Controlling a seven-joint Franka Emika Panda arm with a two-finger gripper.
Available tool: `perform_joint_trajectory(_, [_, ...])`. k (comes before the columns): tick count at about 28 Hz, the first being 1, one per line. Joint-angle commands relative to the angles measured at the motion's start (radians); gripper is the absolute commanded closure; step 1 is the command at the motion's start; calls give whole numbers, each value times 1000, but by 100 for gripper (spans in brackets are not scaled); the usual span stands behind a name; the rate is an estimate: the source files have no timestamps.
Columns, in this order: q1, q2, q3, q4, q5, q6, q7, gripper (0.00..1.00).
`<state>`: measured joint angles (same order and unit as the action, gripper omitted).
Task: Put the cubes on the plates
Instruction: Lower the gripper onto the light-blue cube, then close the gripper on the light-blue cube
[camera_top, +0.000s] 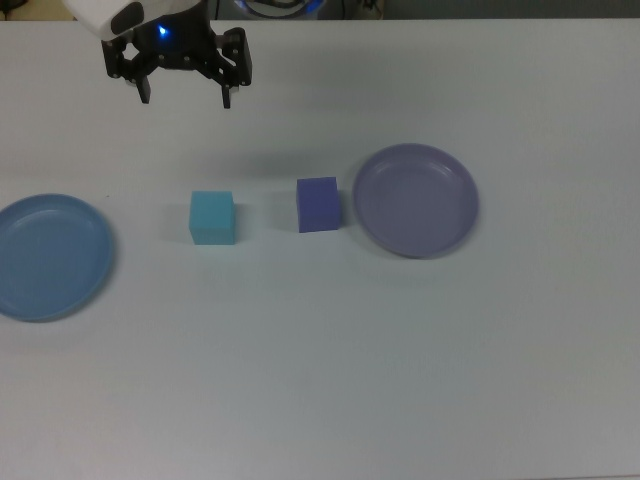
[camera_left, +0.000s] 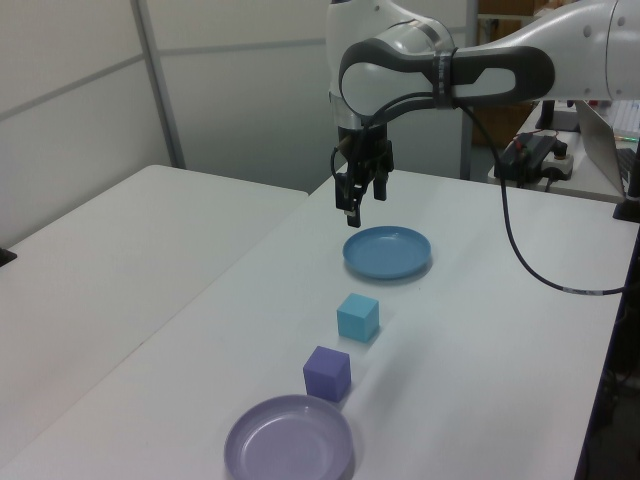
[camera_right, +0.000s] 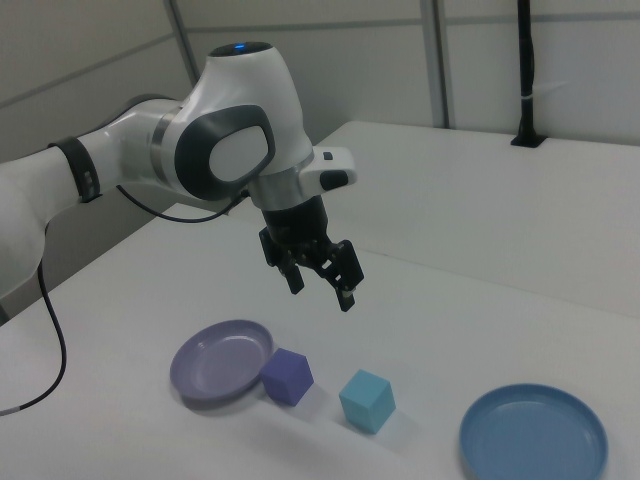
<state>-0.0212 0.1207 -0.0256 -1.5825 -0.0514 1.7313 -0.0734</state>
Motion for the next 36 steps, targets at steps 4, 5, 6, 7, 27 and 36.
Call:
perform_joint_trajectory(4, [12, 34, 0, -37, 5, 37, 18, 0])
perform_joint_trajectory(5, [12, 31, 0, -45, 7, 37, 18, 0])
perform_joint_trajectory(6, [11, 34, 0, -59, 8, 39, 17, 0])
perform_joint_trajectory(7, [6, 45, 0, -88, 11, 60, 11, 0])
perform_joint_trajectory(27, [0, 270, -14, -214, -68, 408, 40, 0])
perform_joint_trajectory(36, [6, 272, -14, -206, -68, 430, 64, 86])
